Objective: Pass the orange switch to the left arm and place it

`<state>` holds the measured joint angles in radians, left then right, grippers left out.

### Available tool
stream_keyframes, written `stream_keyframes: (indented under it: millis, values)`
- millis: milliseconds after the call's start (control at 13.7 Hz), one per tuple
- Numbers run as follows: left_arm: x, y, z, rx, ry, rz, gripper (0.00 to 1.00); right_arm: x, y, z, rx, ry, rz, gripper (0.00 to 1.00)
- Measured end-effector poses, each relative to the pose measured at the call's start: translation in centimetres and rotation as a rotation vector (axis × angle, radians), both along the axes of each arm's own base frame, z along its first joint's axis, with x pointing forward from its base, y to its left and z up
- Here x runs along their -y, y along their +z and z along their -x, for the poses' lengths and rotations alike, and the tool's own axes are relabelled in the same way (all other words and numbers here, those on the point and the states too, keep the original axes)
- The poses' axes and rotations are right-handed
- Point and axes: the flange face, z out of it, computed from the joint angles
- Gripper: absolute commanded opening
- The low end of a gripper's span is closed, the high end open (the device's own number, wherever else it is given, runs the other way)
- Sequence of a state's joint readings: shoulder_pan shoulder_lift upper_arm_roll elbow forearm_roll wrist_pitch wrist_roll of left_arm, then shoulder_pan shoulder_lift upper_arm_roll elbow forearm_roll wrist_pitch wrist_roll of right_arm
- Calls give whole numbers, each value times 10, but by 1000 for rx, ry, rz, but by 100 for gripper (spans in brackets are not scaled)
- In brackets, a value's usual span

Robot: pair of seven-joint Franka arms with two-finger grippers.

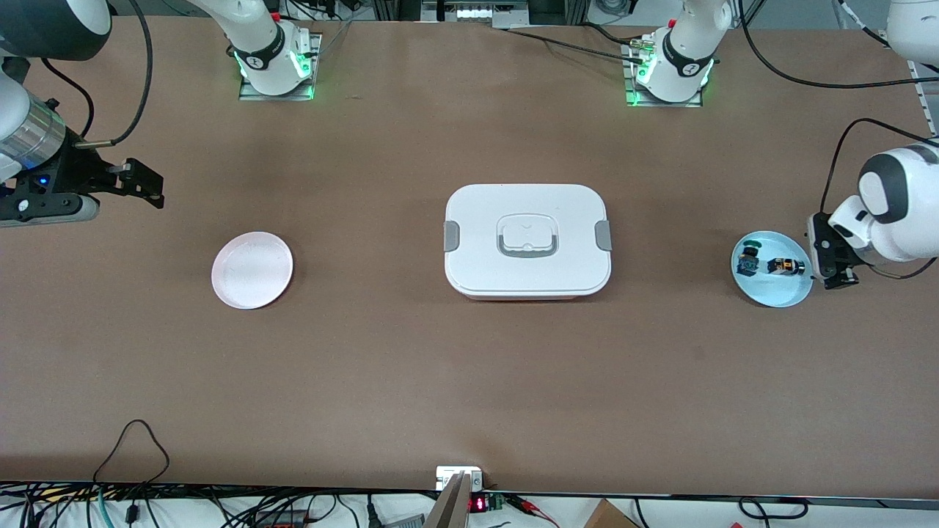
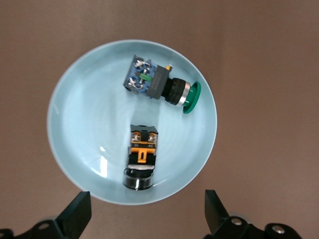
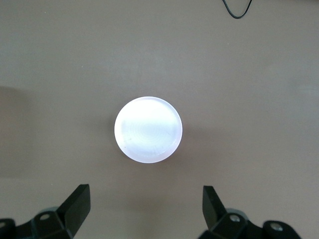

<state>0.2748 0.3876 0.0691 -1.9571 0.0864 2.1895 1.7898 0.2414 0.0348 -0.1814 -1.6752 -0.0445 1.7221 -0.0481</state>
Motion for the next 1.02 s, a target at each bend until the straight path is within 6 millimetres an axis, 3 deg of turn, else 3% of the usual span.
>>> stream_keyframes:
  millis: [366,878,1024]
  values:
    - [19,72,-32,25,-8,-3,100,2,0,-3,17,-4,-1,100]
    - [85,203,-74,155,154,-57,100,3,-3,-6,24,-6,0,100]
    - [102,231,-80,200,224,-65,100,8,-3,-6,24,-16,0,100]
